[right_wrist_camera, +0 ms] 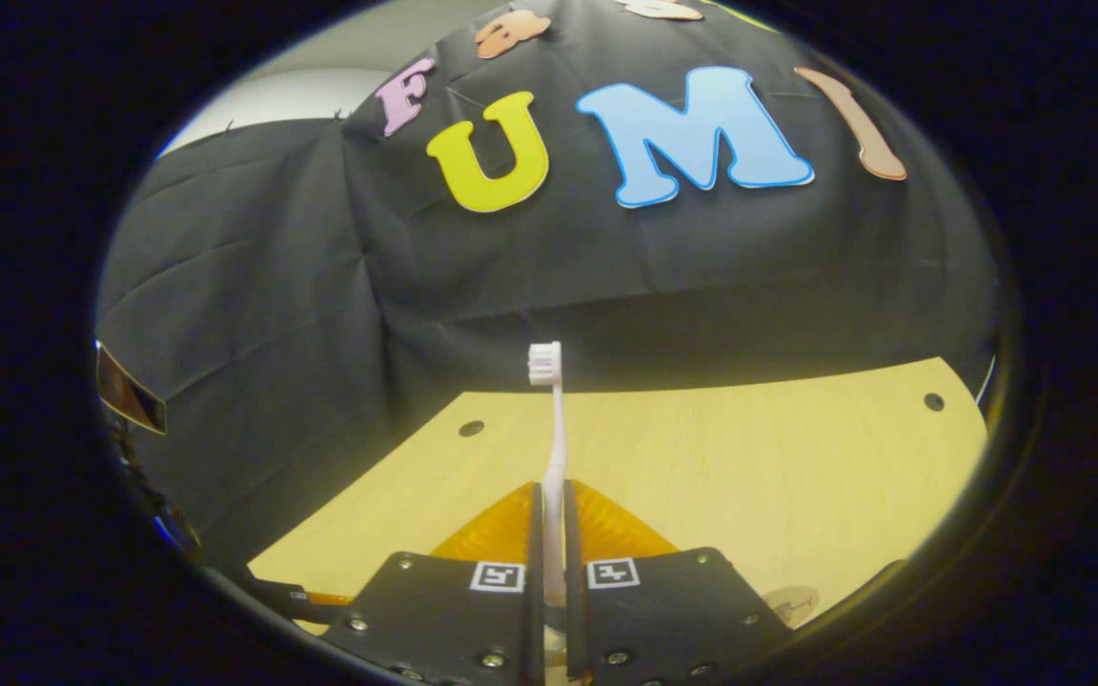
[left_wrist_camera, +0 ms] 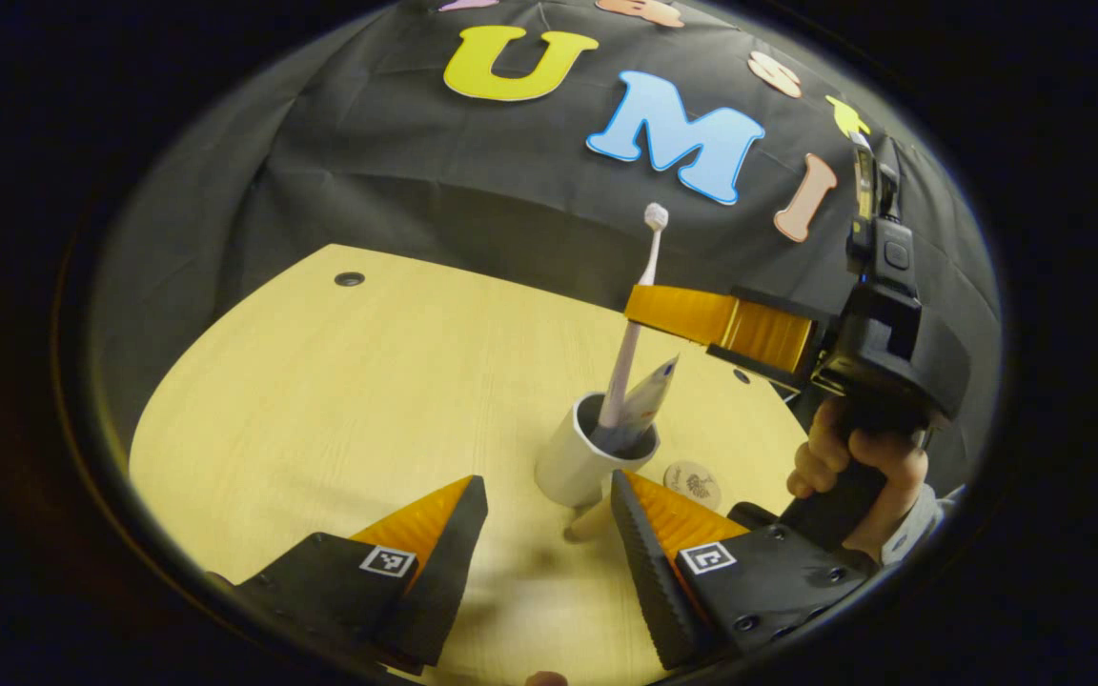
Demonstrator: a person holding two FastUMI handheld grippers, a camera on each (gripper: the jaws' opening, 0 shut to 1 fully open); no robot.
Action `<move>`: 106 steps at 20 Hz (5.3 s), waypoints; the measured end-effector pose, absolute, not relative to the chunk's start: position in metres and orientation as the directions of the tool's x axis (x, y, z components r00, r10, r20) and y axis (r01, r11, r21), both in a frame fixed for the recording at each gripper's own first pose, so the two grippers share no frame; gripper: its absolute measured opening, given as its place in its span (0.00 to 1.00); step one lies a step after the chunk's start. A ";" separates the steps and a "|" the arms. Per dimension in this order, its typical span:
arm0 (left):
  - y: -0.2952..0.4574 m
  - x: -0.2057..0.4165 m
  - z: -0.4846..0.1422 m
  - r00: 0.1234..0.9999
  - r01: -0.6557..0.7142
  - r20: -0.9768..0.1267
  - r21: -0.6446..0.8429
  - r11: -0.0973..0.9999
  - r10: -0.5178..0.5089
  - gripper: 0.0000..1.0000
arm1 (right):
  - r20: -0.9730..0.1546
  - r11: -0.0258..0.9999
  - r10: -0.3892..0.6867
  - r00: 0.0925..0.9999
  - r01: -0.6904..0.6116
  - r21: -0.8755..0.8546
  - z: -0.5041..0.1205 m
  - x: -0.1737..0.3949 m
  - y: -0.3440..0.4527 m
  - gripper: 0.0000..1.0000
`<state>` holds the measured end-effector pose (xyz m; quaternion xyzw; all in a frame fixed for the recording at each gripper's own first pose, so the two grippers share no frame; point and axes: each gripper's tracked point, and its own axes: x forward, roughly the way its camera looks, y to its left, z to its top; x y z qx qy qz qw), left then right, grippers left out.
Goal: Put the toothbrush and toothpaste on the desktop into the cup, then pick up the cup and place it on the coaster on the desktop.
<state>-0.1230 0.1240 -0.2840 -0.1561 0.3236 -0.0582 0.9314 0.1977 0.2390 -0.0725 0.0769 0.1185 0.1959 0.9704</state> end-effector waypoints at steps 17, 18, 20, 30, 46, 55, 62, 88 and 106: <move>0.075 -0.094 -0.296 0.756 0.057 -0.605 -0.320 0.946 -0.250 0.86 | -0.199 0.960 0.275 0.940 -0.257 0.113 -0.051 0.178 0.169 0.77; 0.073 -0.092 -0.300 0.751 0.056 -0.612 -0.313 0.948 -0.246 0.86 | -0.199 0.962 0.268 0.943 -0.249 0.116 -0.047 0.175 0.163 0.77; 0.069 -0.089 -0.309 0.737 0.051 -0.632 -0.299 0.953 -0.238 0.87 | -0.206 0.965 0.253 0.945 -0.232 0.121 -0.045 0.171 0.150 0.77; 0.068 -0.073 -0.364 0.564 0.013 -0.804 -0.219 0.976 -0.188 0.84 | -0.274 0.985 0.142 0.951 -0.108 0.136 -0.060 0.135 0.079 0.77; 0.052 -0.067 -0.400 0.422 0.023 -0.900 -0.114 0.993 -0.113 0.42 | -0.371 0.979 0.078 0.925 0.000 0.206 -0.096 0.101 0.021 0.77; 0.048 -0.068 -0.402 0.464 0.067 -0.885 -0.007 0.998 -0.037 0.28 | -0.391 0.968 0.061 0.918 0.042 0.248 -0.102 0.092 0.003 0.77; 0.011 -0.067 -0.392 0.497 0.113 -0.862 -0.045 0.993 -0.096 0.28 | -0.389 0.966 0.045 0.920 0.059 0.253 -0.100 0.084 -0.009 0.77; -0.128 -0.067 -0.412 0.434 0.219 -0.888 -0.058 0.974 -0.151 0.29 | -0.374 0.954 0.026 0.927 0.089 0.287 -0.098 0.057 -0.082 0.77; -0.118 -0.089 -0.280 0.759 0.181 -0.608 -0.144 0.973 -0.231 0.87 | -0.267 0.993 -0.011 0.964 0.042 0.112 -0.062 0.052 -0.071 0.77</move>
